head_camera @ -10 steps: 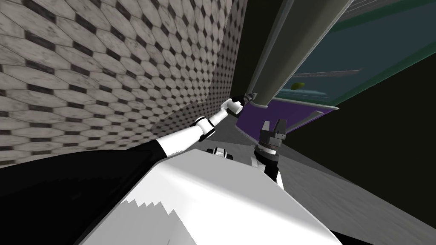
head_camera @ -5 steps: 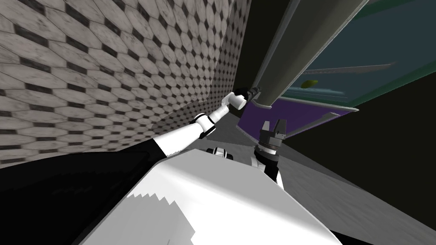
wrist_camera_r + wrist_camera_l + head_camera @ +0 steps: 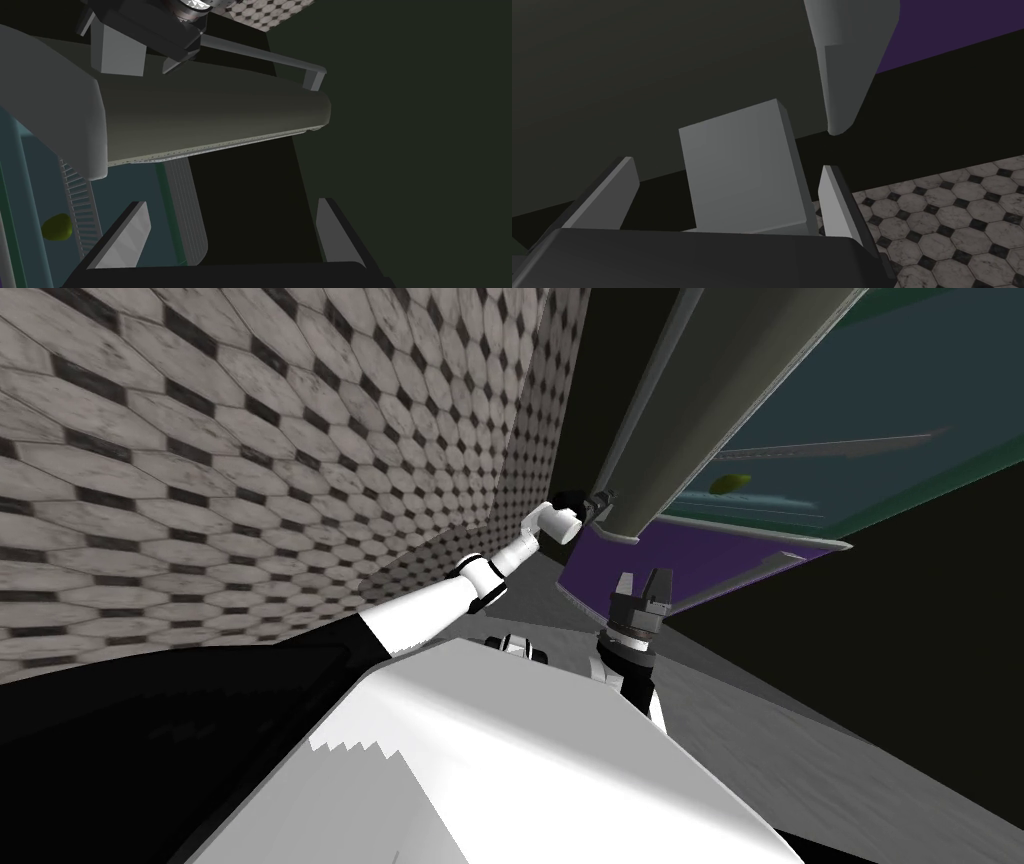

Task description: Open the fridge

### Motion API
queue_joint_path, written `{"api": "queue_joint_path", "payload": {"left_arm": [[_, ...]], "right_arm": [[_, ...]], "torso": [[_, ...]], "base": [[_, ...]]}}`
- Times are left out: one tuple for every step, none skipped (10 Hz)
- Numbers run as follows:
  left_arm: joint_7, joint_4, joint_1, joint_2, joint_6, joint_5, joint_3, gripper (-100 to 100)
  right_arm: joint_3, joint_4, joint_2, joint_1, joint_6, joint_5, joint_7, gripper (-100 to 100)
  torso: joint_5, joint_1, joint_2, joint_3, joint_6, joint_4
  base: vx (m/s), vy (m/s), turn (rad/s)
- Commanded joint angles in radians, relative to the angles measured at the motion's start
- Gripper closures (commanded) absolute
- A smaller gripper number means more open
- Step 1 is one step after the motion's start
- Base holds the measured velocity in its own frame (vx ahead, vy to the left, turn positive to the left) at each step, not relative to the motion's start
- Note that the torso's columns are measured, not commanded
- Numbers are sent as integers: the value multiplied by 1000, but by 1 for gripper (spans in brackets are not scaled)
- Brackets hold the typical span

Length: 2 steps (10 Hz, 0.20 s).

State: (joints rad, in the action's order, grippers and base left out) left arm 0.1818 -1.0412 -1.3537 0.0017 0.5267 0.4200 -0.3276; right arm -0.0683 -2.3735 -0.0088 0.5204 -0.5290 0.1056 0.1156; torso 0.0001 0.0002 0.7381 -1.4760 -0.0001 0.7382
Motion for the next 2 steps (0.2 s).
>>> {"api": "queue_joint_path", "payload": {"left_arm": [[0,0,0,0,0,0,0,0],[0,0,0,0,0,0,0,0]], "right_arm": [[0,0,0,0,0,0,0,0],[0,0,0,0,0,0,0,0]], "torso": [[0,0,0,0,0,0],[0,0,0,0,0,0]], "base": [[0,0,0],[0,0,0]]}}
